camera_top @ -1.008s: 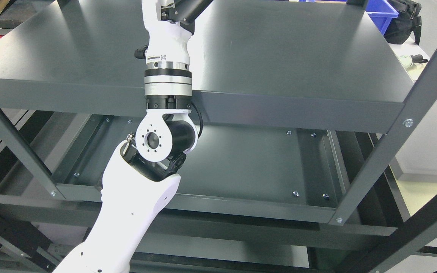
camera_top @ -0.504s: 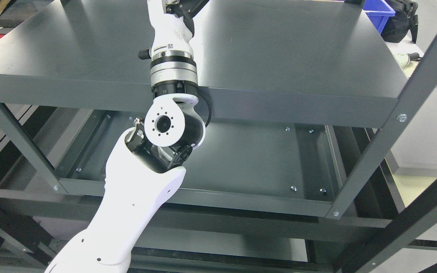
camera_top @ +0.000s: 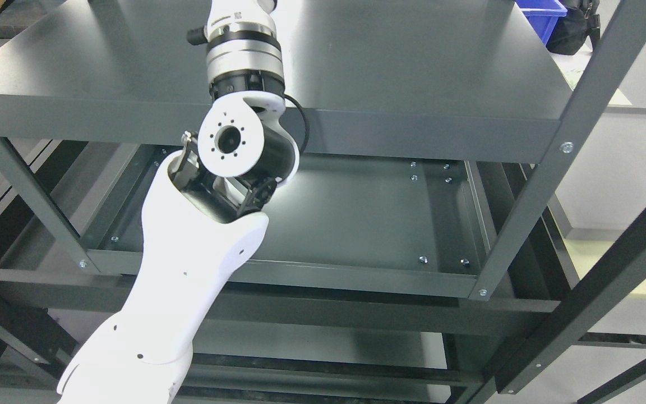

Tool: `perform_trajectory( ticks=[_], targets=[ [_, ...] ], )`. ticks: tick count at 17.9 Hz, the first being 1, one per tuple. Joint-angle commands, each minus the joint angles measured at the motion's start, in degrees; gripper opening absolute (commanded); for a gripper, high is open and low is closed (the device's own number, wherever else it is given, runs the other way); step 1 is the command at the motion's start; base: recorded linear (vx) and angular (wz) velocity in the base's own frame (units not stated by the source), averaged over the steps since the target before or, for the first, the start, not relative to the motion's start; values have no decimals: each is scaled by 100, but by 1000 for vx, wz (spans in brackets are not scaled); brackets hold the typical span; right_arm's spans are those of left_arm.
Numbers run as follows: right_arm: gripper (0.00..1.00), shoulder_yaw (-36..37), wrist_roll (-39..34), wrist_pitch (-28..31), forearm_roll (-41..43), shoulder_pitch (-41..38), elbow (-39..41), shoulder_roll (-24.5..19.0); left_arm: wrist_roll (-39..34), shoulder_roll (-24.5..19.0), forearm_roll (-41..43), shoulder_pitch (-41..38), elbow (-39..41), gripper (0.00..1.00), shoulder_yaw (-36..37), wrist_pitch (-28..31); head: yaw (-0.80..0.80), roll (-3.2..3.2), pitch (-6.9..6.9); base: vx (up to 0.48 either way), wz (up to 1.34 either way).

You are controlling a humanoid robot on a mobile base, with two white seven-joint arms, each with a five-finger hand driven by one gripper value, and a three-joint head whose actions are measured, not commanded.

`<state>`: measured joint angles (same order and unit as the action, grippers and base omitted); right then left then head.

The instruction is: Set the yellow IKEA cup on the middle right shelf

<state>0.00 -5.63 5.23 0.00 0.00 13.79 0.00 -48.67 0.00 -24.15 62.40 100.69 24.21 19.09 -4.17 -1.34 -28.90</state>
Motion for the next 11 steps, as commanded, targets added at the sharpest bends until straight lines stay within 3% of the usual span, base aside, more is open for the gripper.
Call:
perform_trajectory(
  ticks=[1, 6, 11],
  targets=[
    [99, -97, 1231, 5, 141, -61, 1, 100, -282, -100, 24, 167, -566, 0, -803, 699, 0, 0, 0, -58, -3],
    [99, -97, 1231, 5, 141, -61, -8, 100, -424, -100, -54, 316, -1349, 0, -874, 1333, 0, 0, 0, -58, -7],
    [99, -97, 1231, 5, 141, -61, 1, 100, -415, -100, -1003, 492, -1842, 0, -865, 1712, 0, 0, 0, -45, -22]
  ],
)
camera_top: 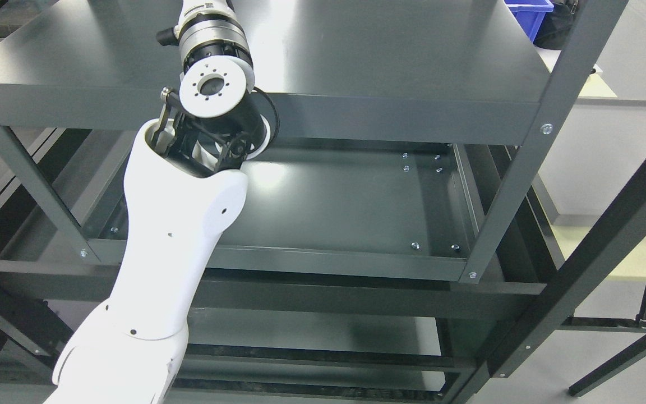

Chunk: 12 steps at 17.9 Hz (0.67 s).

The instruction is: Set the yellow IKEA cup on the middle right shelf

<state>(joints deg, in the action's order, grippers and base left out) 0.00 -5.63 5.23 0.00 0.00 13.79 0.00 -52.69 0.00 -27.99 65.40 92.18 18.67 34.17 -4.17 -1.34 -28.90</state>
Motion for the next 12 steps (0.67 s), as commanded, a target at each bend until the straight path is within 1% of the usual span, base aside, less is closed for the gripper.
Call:
perform_trajectory(
  ticks=[1, 4, 7, 9, 10, 11, 12],
  targets=[
    [99, -97, 1231, 5, 141, -62, 1, 100, -13, -100, -768, 244, -1096, 0, -302, 300, 0, 0, 0, -44, 0],
    [99, -97, 1231, 5, 141, -62, 1, 100, -4, -100, -1059, 289, -1351, 0, -215, 336, 0, 0, 0, -33, 0],
    [99, -97, 1231, 5, 141, -62, 1, 100, -4, -100, -1147, 324, -1491, 0, -22, 336, 0, 0, 0, -18, 0],
    [99, -97, 1231, 5, 141, -62, 1, 100, -4, -100, -1138, 342, -1527, 2, 119, 328, 0, 0, 0, 0, 0],
    [100, -97, 1231, 5, 141, -62, 1, 100, -4, -100, -1130, 368, -1527, 4, 154, 319, 0, 0, 0, 0, 0],
    [99, -97, 1231, 5, 141, -62, 1, 100, -4, -100, -1121, 377, -1527, 10, 163, 310, 0, 0, 0, 0, 0],
    [100, -97, 1231, 5, 141, -62, 1, 100, -4, -100, -1086, 377, -1527, 20, 172, 310, 0, 0, 0, 0, 0]
  ],
)
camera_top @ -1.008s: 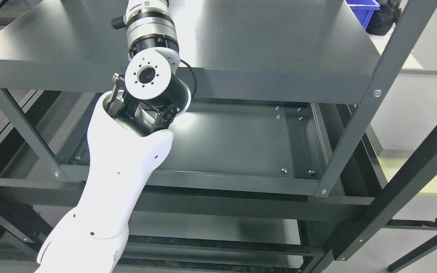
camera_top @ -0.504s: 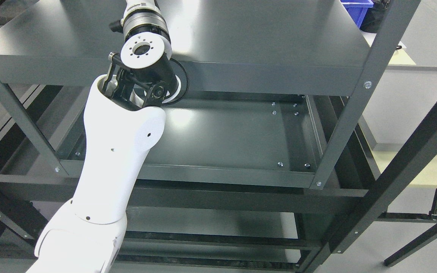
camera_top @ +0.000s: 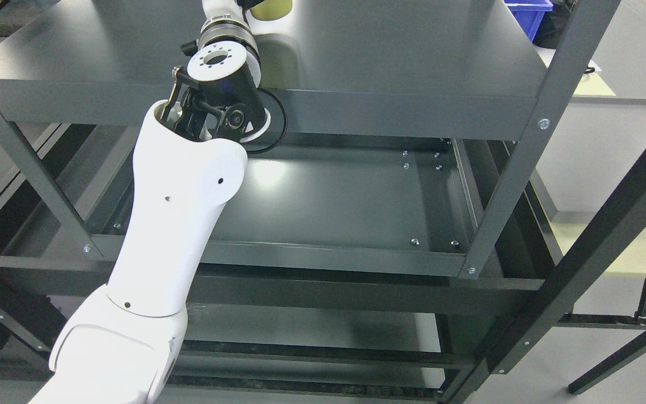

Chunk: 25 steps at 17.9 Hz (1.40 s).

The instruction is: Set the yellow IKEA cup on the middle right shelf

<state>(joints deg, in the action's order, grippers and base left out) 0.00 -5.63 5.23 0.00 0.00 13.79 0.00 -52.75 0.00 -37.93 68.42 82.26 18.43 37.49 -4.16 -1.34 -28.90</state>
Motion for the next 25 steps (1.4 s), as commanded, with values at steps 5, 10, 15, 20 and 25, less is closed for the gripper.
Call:
perform_trajectory(
  ticks=[5, 10, 15, 20, 25],
  targets=[
    [99, -97, 1231, 5, 141, -61, 0, 100, 72, -100, -48, 75, -492, 62, 231, -22, 0, 0, 0, 0, 0],
    [99, -97, 1231, 5, 141, -61, 0, 100, 98, -100, -22, 84, -378, 82, 283, -31, 0, 0, 0, 0, 0],
    [99, -97, 1231, 5, 141, -61, 0, 100, 98, -100, 83, 84, -220, 89, 292, -31, 0, 0, 0, 0, 0],
    [99, -97, 1231, 5, 141, -61, 0, 100, 89, -100, 277, 101, -18, 89, 292, -31, 0, 0, 0, 0, 0],
    [100, -97, 1231, 5, 141, -61, 0, 100, 89, -100, 523, 110, 97, 89, 284, -31, 0, 0, 0, -11, 0]
  ],
)
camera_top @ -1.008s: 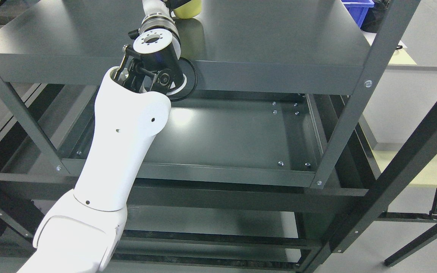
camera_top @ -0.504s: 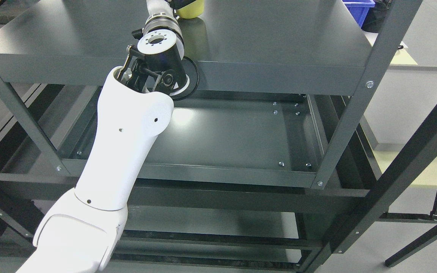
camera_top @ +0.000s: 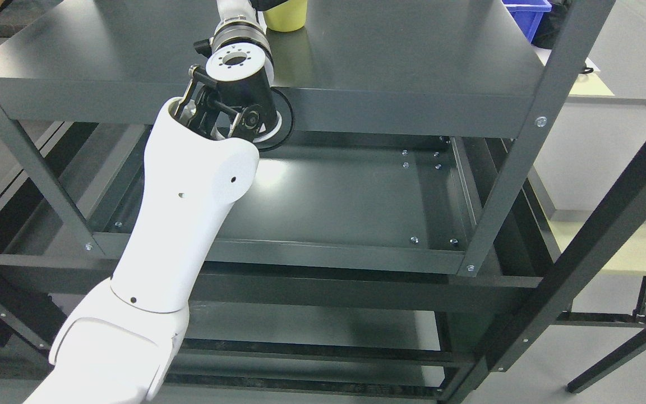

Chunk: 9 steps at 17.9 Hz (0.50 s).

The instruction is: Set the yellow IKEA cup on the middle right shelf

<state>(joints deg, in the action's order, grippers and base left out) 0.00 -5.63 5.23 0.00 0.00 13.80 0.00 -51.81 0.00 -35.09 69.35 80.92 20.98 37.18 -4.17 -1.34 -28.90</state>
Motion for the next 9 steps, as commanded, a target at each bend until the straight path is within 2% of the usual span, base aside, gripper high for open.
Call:
perform_trajectory(
  ticks=[1, 9],
  targets=[
    [99, -97, 1231, 5, 141, -62, 0, 100, -14, -100, 239, 17, 284, 89, 29, -1, 0, 0, 0, -53, 0],
    [99, -97, 1231, 5, 141, -62, 0, 100, -31, -100, 485, 61, 478, 89, 3, 17, 0, 0, 1, -75, 29]
  ],
)
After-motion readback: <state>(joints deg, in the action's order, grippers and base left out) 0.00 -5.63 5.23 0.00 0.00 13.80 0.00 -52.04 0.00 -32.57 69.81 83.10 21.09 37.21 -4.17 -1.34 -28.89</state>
